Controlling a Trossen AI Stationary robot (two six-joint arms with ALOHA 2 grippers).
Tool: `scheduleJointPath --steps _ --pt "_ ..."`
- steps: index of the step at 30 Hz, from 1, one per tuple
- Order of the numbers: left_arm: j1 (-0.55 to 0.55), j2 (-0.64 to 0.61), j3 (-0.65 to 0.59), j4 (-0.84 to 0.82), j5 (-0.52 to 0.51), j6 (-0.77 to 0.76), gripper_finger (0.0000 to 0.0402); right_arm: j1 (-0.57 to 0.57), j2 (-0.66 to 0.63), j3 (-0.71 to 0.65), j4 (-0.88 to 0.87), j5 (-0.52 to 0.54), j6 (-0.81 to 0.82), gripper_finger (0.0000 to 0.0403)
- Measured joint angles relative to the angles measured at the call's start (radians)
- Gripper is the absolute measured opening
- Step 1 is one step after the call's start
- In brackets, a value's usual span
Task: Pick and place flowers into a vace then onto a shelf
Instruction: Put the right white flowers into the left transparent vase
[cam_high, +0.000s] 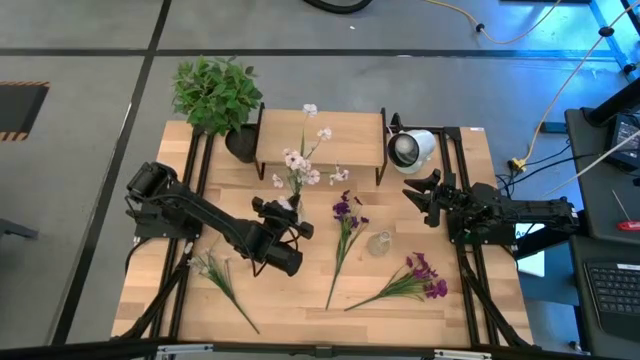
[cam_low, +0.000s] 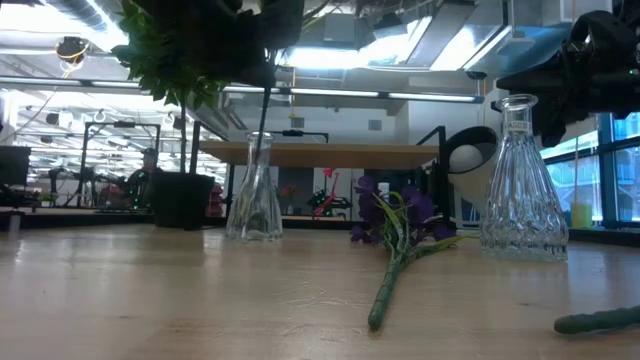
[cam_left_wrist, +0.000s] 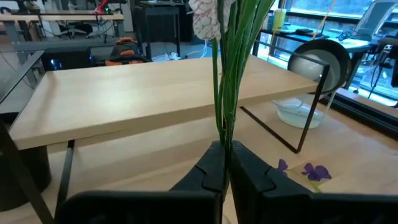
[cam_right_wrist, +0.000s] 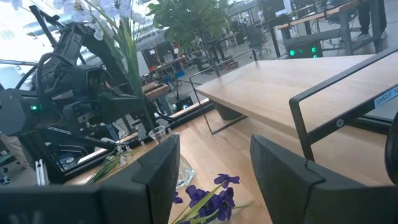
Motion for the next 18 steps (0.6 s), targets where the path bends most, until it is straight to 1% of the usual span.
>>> scheduleJointPath --steps 8,18 --pt "-0.008 0.016 0.0 -0.013 -0.021 -0.054 0.0006 0.0 0.0 0.0 0.0 0.0 0.001 0.0198" --pt "-0.013 0.112 0.0 -0.026 -0.027 -0.182 0.0007 0.0 0.0 0.0 0.0 0.0 0.001 0.0198"
